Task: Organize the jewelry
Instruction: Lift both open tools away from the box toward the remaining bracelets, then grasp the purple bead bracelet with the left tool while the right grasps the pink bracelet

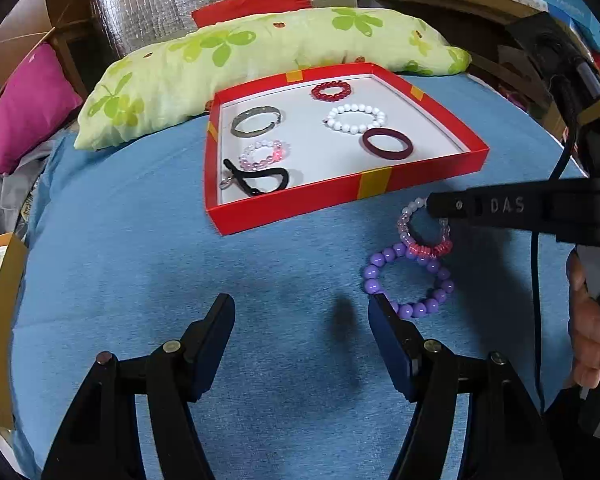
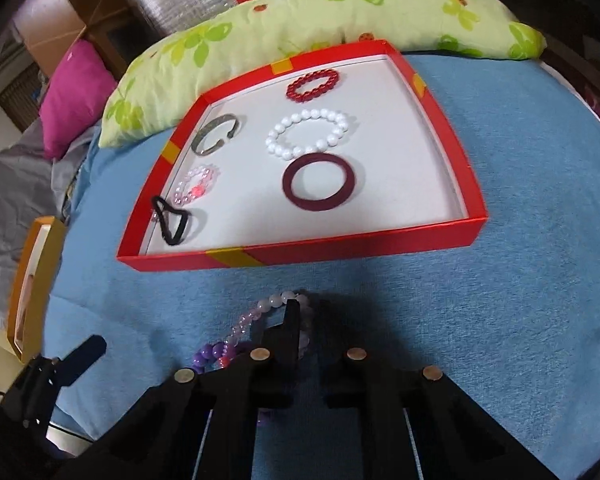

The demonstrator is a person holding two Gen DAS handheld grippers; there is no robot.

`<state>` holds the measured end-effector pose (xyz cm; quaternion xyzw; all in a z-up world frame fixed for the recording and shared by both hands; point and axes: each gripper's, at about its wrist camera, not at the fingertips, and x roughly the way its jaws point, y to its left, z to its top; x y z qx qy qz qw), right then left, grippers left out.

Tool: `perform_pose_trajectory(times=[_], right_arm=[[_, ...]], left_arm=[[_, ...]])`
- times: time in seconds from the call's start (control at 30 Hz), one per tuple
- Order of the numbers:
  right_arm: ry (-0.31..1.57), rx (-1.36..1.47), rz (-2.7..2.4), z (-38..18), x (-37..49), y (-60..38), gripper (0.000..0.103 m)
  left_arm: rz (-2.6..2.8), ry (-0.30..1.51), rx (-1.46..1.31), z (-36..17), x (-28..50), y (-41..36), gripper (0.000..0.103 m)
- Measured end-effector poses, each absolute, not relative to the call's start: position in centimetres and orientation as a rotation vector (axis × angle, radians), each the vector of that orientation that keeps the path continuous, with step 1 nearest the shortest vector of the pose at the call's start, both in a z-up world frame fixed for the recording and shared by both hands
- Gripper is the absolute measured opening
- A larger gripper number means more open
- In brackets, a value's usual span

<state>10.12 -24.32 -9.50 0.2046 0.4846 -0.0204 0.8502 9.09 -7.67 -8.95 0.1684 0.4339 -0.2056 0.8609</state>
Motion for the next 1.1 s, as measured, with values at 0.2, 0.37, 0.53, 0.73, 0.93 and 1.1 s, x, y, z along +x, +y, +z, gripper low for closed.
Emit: perform_pose_trajectory(times=[0.2,0.37,0.53,0.73,0.93,1.1], right_arm=[[0.979,0.449,-0.116,-8.3,8.7,-26.9,0.009],[0.989,0.495,-0.161,-8.4,7.8,-29.2,0.009],[1.021,0.506,-0.150,-8.9,7.6,-29.4,0.009],[1.038,0.533,-0.129,-9.4,7.7,-29.5,0.009],[1.044,0.559,-0.121,-9.4,7.6,-29.7,0.010],[1.056,0.550,-0.115,-9.5,7.7,-29.5,0.011]], left_arm=[[-0.516,0.938,0.314,-9.3,8.5,-8.6,0.070],[-0.568,0.986,0.274,-10.2,8.5,-9.8,0.075],[-0.592,1.023,0.221,-10.9,8.6,-10.8,0.075],[-0.577,1.006,0.227,-11.7,8.6,-11.4,0.075],[-0.603,0.984,0.235,-11.5,8.5,-11.4,0.044],[-0.623,0.987,0.215,-11.4,8.7,-10.6,0.021]])
